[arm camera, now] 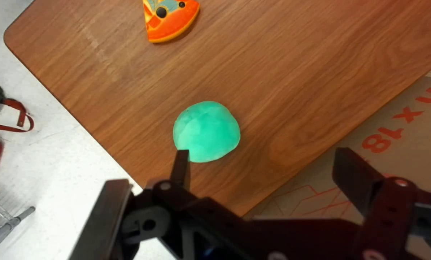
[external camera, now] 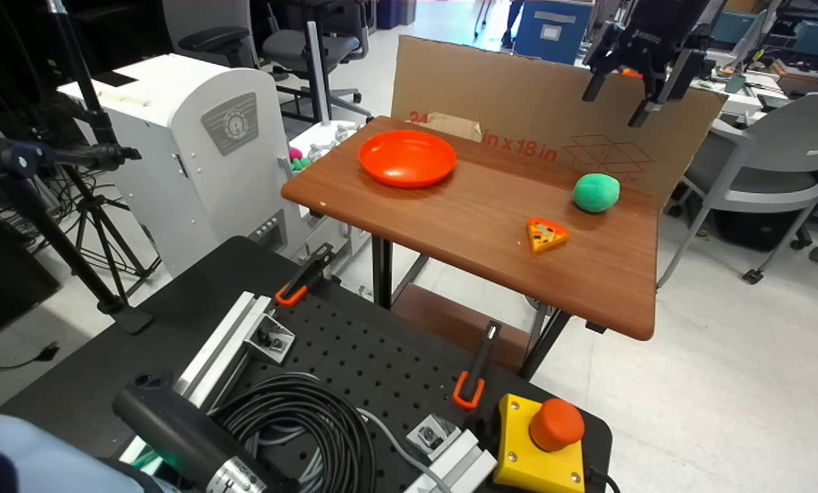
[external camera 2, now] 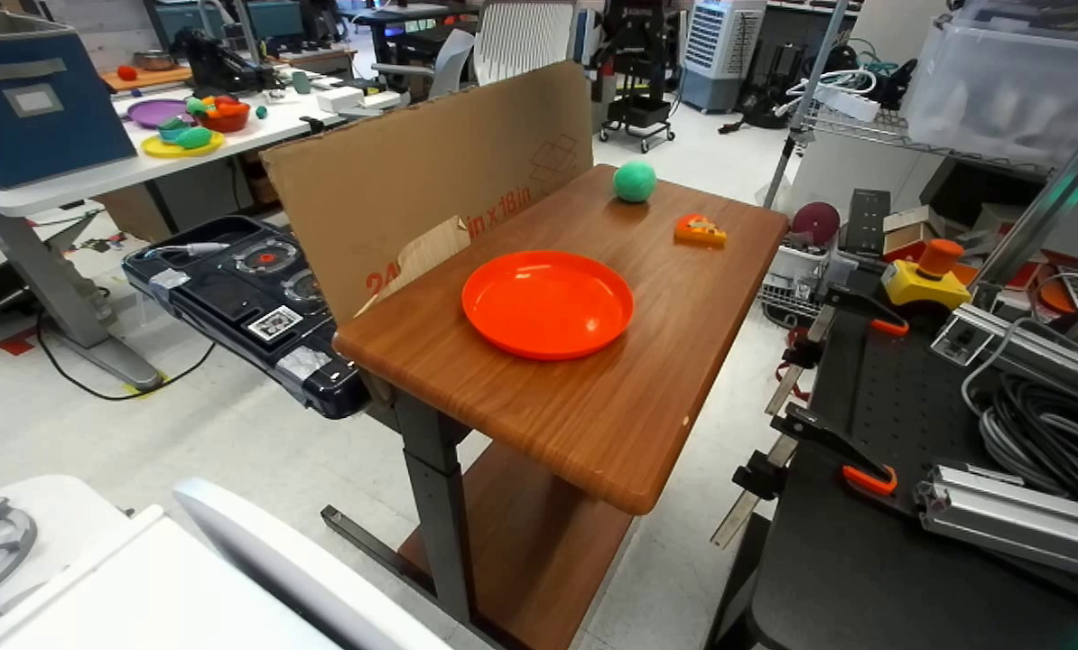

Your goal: Put the green plushy on the plate

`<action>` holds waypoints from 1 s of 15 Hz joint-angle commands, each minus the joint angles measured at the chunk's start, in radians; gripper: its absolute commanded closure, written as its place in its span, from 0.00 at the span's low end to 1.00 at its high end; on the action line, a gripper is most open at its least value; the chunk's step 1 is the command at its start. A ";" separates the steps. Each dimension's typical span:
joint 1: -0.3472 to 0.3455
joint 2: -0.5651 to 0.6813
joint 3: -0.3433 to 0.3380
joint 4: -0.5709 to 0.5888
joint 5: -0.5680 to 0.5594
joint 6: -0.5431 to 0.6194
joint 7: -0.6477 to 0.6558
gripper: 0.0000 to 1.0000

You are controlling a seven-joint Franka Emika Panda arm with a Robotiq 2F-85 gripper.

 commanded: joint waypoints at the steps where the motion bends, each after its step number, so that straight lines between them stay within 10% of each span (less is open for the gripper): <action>1: 0.006 0.110 -0.017 0.129 -0.049 -0.056 0.052 0.00; 15: -0.001 0.326 -0.042 0.342 -0.128 -0.221 0.112 0.00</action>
